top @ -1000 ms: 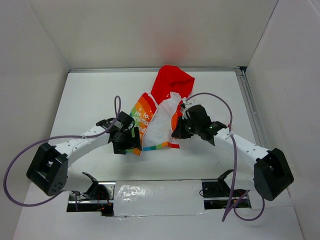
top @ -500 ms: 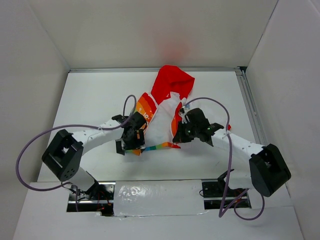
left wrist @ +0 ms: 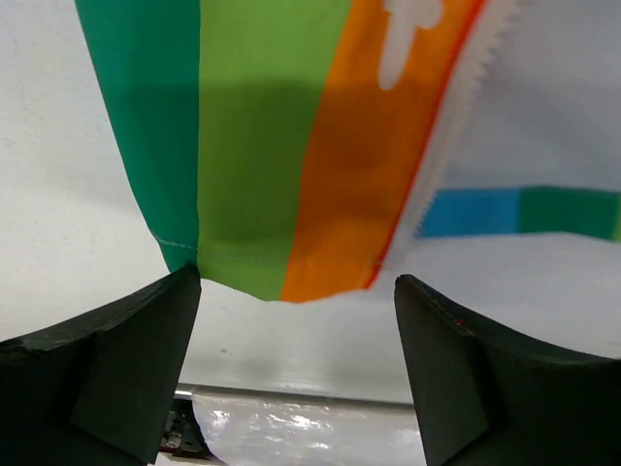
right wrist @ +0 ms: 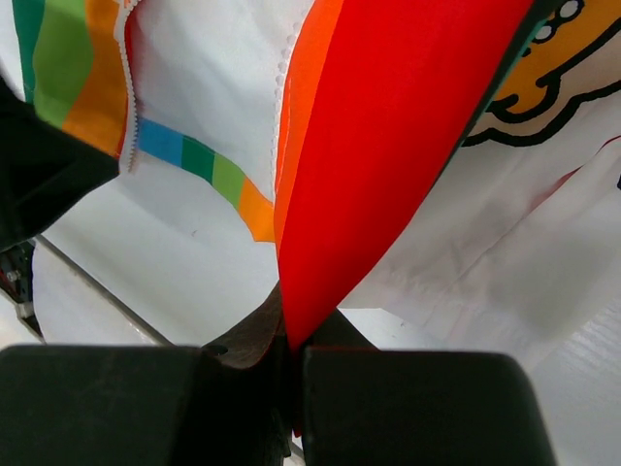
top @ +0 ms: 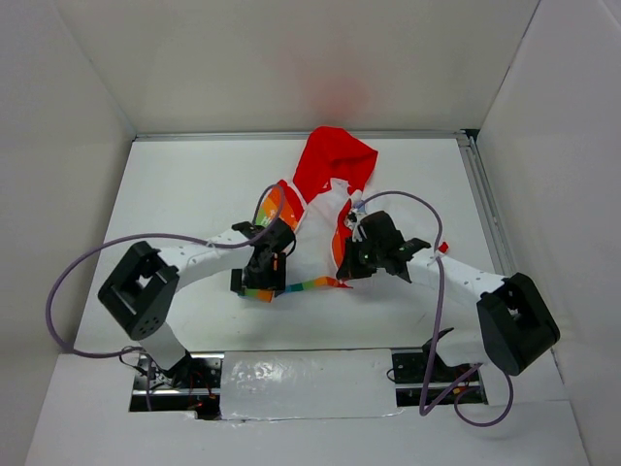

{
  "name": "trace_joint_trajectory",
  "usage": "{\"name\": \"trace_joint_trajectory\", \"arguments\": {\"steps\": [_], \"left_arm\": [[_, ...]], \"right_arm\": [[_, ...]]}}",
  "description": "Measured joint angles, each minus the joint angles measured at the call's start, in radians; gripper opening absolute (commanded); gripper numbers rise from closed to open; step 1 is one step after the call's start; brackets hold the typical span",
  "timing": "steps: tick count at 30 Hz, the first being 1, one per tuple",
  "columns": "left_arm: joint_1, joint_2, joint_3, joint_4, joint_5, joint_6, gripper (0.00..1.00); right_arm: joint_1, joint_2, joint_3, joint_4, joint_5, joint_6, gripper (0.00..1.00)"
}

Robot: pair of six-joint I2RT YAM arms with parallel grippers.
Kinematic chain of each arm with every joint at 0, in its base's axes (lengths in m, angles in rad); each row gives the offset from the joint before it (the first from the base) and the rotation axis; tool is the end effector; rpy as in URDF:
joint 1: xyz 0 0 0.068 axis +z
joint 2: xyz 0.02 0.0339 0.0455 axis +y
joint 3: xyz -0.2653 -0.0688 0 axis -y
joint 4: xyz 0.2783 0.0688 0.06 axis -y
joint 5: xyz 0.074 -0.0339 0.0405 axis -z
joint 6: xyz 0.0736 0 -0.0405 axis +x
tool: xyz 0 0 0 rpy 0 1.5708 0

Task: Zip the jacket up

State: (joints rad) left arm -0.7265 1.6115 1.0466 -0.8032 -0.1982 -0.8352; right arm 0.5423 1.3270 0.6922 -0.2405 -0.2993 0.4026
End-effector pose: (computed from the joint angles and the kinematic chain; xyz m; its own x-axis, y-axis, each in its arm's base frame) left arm 0.2544 -0.2066 0.1371 -0.9522 -0.1263 -0.2781 -0.1257 0.9919 -0.0198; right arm 0.2527 0.1776 0.1434 -0.8616 -0.0821 -0.5008 -0.3450 0.8185 0.4593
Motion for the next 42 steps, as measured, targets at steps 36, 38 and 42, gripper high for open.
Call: {"name": "trace_joint_trajectory", "arguments": {"steps": [36, 38, 42], "left_arm": [[-0.049, 0.021, -0.02, 0.109, 0.069, -0.001, 0.0], [-0.052, -0.044, -0.02, 0.118, 0.098, 0.014, 0.0], [-0.053, -0.256, -0.021, 0.182, 0.174, 0.072, 0.0]], "right_arm": [[-0.004, -0.01, -0.032, 0.001, -0.034, 0.011, 0.0], [-0.004, -0.022, -0.032, 0.008, -0.051, 0.01, 0.0], [-0.005, -0.053, -0.032, 0.026, -0.097, 0.016, 0.0]]}}
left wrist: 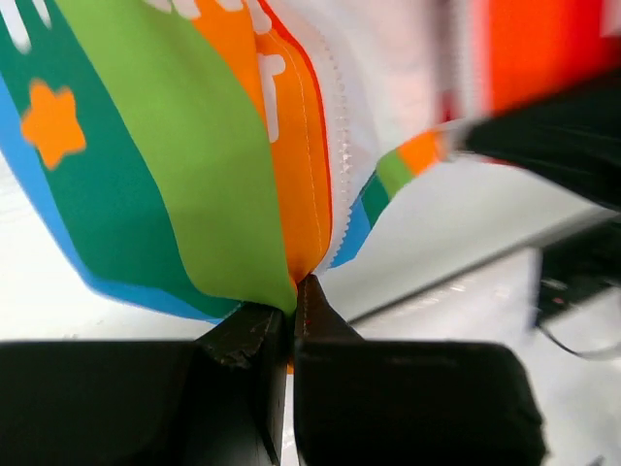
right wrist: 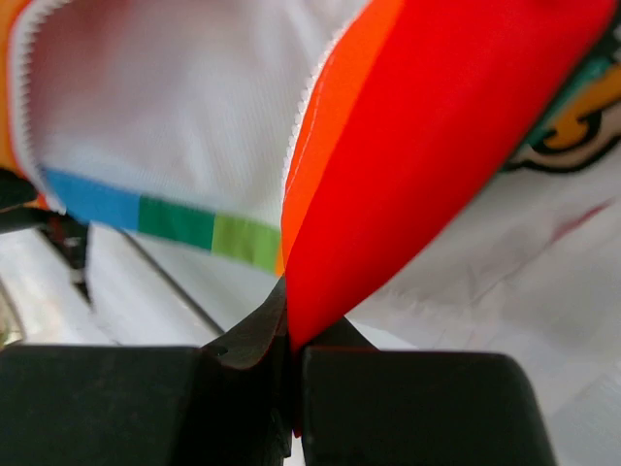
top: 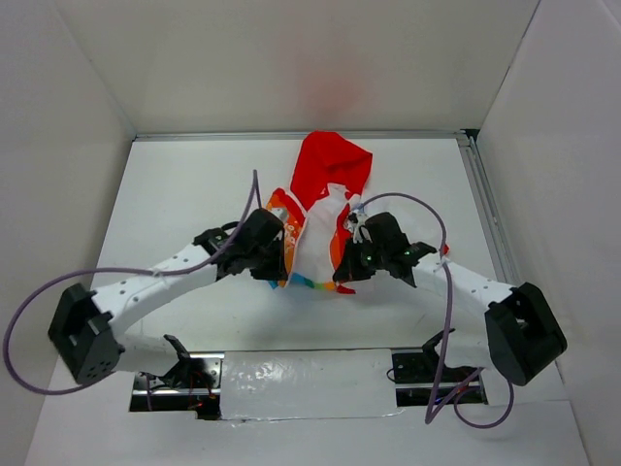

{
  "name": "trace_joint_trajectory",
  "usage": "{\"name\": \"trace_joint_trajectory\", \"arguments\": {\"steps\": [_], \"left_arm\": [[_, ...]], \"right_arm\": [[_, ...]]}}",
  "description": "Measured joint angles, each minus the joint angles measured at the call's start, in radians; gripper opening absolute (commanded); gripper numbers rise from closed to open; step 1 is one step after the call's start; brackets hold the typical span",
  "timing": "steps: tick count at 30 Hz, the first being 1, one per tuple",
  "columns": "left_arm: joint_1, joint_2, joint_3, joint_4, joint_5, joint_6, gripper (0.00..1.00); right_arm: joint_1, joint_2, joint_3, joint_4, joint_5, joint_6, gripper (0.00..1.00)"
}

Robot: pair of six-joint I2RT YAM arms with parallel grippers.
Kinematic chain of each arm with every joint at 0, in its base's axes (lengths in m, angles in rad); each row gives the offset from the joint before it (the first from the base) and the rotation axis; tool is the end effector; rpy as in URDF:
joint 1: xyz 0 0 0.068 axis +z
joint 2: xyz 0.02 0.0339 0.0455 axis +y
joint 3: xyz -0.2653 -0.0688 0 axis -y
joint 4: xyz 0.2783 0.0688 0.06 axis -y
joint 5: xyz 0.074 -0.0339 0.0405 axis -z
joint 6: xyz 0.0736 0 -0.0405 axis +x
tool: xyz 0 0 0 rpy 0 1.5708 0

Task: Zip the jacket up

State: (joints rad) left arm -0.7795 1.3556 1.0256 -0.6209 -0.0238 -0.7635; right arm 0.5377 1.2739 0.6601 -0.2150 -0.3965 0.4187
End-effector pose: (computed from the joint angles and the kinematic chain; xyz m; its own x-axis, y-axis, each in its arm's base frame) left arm 0.2372 -0.2320 0.2191 -0.8973 -0.0851 -0.4331 0.1003 0.9163 -0.3877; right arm 0.2434 0.1782 0.1514 -0.8616 -0.0771 -0.5016 -0.3790 0.7552 0.5348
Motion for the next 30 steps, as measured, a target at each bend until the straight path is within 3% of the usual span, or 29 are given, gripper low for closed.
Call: {"name": "trace_joint_trajectory", "arguments": {"steps": [7, 12, 22, 30], "left_arm": [[-0.001, -0.182, -0.01, 0.086, 0.084, 0.034, 0.02], [-0.003, -0.184, -0.056, 0.095, 0.094, 0.023, 0.05], [-0.016, -0.113, -0.164, 0.044, 0.093, -0.068, 0.05], [-0.053, -0.118, -0.122, -0.085, 0.067, -0.152, 0.12]], "right_arm": [[-0.006, -0.162, -0.066, 0.166, -0.145, 0.037, 0.0], [0.009, -0.186, -0.063, 0.189, -0.101, 0.035, 0.0], [0.156, 0.154, -0.038, 0.146, 0.087, 0.082, 0.0], [0.199, 0.405, 0.185, 0.047, 0.175, 0.182, 0.0]]}}
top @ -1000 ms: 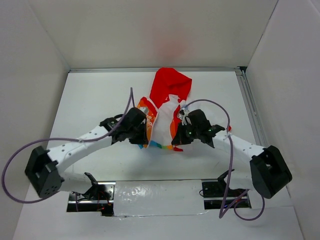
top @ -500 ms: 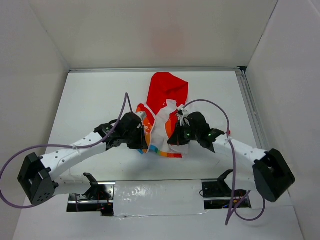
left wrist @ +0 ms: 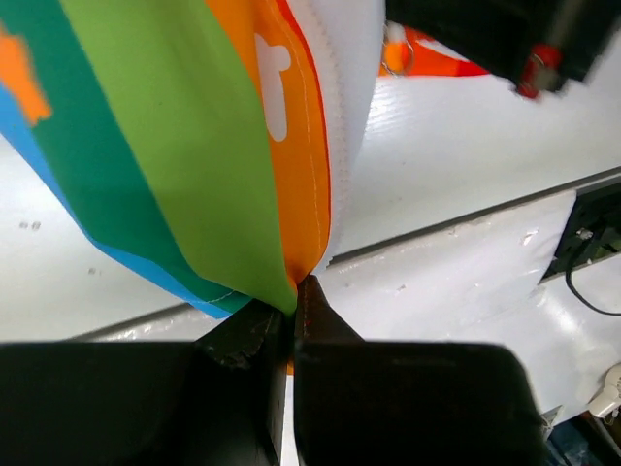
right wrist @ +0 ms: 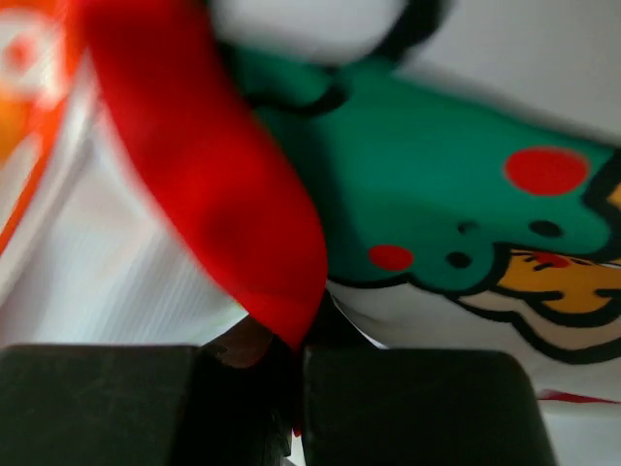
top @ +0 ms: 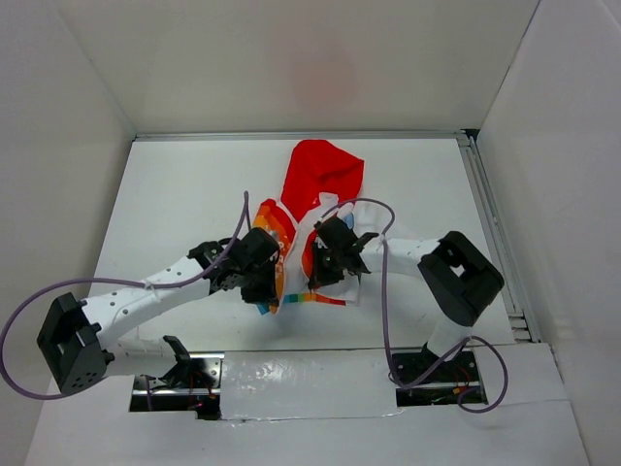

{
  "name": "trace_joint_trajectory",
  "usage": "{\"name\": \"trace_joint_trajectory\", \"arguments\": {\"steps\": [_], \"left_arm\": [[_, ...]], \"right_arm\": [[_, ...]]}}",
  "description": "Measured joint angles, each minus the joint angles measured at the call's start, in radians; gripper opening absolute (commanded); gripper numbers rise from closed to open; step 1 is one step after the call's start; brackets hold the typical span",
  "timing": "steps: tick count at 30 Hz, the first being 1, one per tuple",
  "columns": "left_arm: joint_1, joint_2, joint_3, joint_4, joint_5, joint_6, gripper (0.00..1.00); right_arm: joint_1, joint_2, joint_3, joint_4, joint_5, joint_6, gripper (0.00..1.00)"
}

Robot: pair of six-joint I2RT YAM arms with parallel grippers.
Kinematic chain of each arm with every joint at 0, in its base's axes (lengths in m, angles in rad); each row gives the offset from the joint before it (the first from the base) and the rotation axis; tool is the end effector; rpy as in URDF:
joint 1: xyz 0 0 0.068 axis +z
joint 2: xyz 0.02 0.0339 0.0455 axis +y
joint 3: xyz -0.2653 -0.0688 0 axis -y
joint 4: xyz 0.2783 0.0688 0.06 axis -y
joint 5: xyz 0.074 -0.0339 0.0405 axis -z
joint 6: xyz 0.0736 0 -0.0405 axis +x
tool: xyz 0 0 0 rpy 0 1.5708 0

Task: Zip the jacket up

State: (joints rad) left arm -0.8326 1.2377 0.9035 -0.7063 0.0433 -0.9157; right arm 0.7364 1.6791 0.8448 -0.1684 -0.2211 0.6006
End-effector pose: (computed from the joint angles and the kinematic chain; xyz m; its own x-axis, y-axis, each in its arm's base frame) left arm 0.1931 -0.2170 0.2023 -0.9514 -0.1316 -0.2785 -0.0012 0.9057 -0.4238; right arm 0.2548 0.2527 0.0885 -0.9349 -0.1033 -0.3394 -0.2598 0.8509 0.4566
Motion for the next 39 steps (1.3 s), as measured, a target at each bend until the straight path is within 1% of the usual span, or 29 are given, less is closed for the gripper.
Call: {"name": "trace_joint_trajectory", "arguments": {"steps": [2, 6, 7, 8, 9, 10, 12, 15, 16, 18, 21, 24, 25, 26, 29, 31, 33, 34, 35, 36, 37, 39], "left_arm": [[-0.005, -0.01, 0.048, -0.05, -0.018, -0.021, 0.17], [-0.008, -0.077, 0.132, -0.103, -0.042, -0.04, 0.18], [-0.01, -0.105, 0.14, -0.113, -0.042, -0.042, 0.18], [-0.011, -0.14, 0.142, -0.118, -0.042, -0.047, 0.14], [-0.011, -0.164, 0.142, -0.125, -0.042, -0.052, 0.14], [-0.011, -0.183, 0.142, -0.132, -0.042, -0.054, 0.11], [-0.011, -0.194, 0.142, -0.138, -0.042, -0.056, 0.1], [-0.011, -0.177, 0.132, -0.135, -0.042, -0.056, 0.09], [-0.011, -0.168, 0.124, -0.129, -0.041, -0.056, 0.06], [-0.011, -0.146, 0.108, -0.113, -0.037, -0.055, 0.04], [-0.011, -0.105, 0.053, -0.022, -0.009, -0.053, 0.0], [-0.011, -0.034, -0.002, 0.069, 0.019, -0.057, 0.0], [-0.011, -0.003, -0.016, 0.09, 0.021, -0.061, 0.0], [-0.011, 0.028, -0.024, 0.102, 0.021, -0.065, 0.0], [-0.011, 0.106, -0.029, 0.108, 0.016, -0.088, 0.0], [-0.011, 0.128, -0.031, 0.106, 0.007, -0.108, 0.0], [-0.011, 0.126, -0.039, 0.103, -0.001, -0.118, 0.0], [-0.011, 0.123, -0.043, 0.099, -0.005, -0.127, 0.0], [-0.011, 0.114, -0.052, 0.099, -0.01, -0.136, 0.0], [-0.011, 0.106, -0.058, 0.096, -0.013, -0.138, 0.0], [-0.011, 0.092, -0.069, 0.093, -0.016, -0.14, 0.0], [-0.011, 0.072, -0.084, 0.089, -0.019, -0.143, 0.0]], "right_arm": [[-0.001, 0.042, 0.058, -0.043, 0.018, 0.032, 0.0], [-0.024, 0.095, 0.135, -0.11, 0.035, 0.089, 0.0], [-0.04, 0.097, 0.137, -0.112, 0.035, 0.096, 0.0], [-0.064, 0.097, 0.137, -0.116, 0.034, 0.106, 0.0], [-0.083, 0.097, 0.137, -0.118, 0.035, 0.112, 0.0], [-0.109, 0.097, 0.137, -0.121, 0.035, 0.118, 0.0], [-0.153, 0.097, 0.14, -0.129, 0.041, 0.122, 0.0], [-0.201, 0.097, 0.156, -0.15, 0.063, 0.104, 0.0], [-0.208, 0.097, 0.158, -0.15, 0.072, 0.088, 0.0], [-0.211, 0.09, 0.159, -0.149, 0.087, 0.054, 0.0], [-0.192, 0.059, 0.146, -0.151, 0.135, -0.009, 0.0], [-0.145, -0.025, 0.083, -0.158, 0.169, -0.054, 0.0], [-0.121, -0.06, 0.06, -0.163, 0.183, -0.063, 0.02], [-0.095, -0.101, 0.036, -0.167, 0.198, -0.068, 0.11], [-0.041, -0.208, -0.018, -0.182, 0.229, -0.071, 0.17], [-0.034, -0.241, -0.042, -0.188, 0.249, -0.065, 0.18], [-0.034, -0.241, -0.06, -0.198, 0.282, -0.053, 0.19], [-0.034, -0.235, -0.068, -0.202, 0.29, -0.05, 0.21], [-0.032, -0.228, -0.076, -0.211, 0.303, -0.044, 0.28], [-0.029, -0.223, -0.081, -0.215, 0.309, -0.04, 0.3], [-0.024, -0.219, -0.084, -0.222, 0.316, -0.04, 0.35], [-0.014, -0.214, -0.084, -0.229, 0.321, -0.036, 0.37]]}}
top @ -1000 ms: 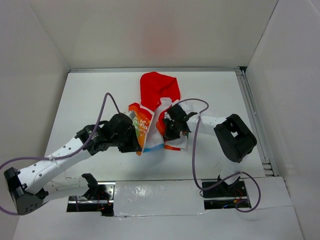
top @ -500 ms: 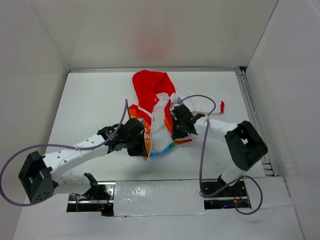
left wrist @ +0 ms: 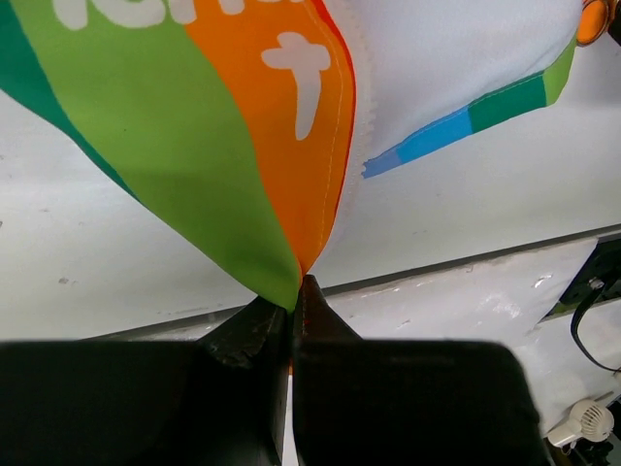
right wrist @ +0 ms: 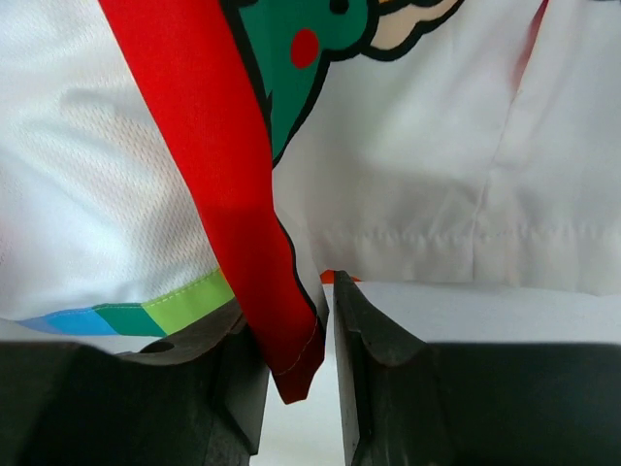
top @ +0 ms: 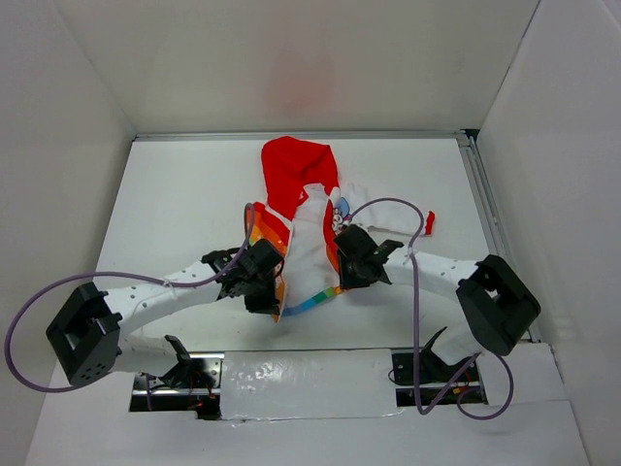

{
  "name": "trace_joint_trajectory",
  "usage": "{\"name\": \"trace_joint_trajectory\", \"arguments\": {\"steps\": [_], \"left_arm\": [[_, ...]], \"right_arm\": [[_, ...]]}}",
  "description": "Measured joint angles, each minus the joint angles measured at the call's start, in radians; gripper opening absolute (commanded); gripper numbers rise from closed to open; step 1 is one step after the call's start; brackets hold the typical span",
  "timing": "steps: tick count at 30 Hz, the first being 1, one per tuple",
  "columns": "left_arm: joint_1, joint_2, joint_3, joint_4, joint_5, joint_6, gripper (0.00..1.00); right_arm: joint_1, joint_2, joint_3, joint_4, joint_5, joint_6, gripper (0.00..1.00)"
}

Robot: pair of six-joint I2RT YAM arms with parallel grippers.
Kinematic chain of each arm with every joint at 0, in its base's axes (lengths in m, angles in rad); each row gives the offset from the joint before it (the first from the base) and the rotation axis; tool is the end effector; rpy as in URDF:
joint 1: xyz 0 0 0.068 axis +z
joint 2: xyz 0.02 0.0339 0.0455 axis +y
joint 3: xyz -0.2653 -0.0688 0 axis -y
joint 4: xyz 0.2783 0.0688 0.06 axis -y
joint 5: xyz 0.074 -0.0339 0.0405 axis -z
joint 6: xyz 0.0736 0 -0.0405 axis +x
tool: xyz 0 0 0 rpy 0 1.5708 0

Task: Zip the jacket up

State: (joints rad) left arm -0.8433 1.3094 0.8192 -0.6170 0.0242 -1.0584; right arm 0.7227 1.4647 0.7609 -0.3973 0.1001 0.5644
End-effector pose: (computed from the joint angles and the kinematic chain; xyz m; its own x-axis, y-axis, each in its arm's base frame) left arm 0.1923 -0.2187 0.1597 -0.9486 -0.2449 -0.2004 -0.1488 0.9042 -0.4004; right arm 0.2370 0.1992 0.1117 -0.8990 -0.0831 -0.4301 -0.1696 0.9713 0.1668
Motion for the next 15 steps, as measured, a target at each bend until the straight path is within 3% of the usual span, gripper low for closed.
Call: {"name": "trace_joint_trajectory", "arguments": {"steps": [12, 15], "left_arm": [[0.0, -0.017, -0.015, -0.01, -0.004, -0.021, 0.0], [-0.002, -0.017, -0.015, -0.01, -0.004, -0.021, 0.0]], "right_arm": [[0.016, 0.0, 0.038, -0.052, 0.065, 0.015, 0.36], [0.023, 0.0, 0.038, -0.06, 0.073, 0.014, 0.26]]}}
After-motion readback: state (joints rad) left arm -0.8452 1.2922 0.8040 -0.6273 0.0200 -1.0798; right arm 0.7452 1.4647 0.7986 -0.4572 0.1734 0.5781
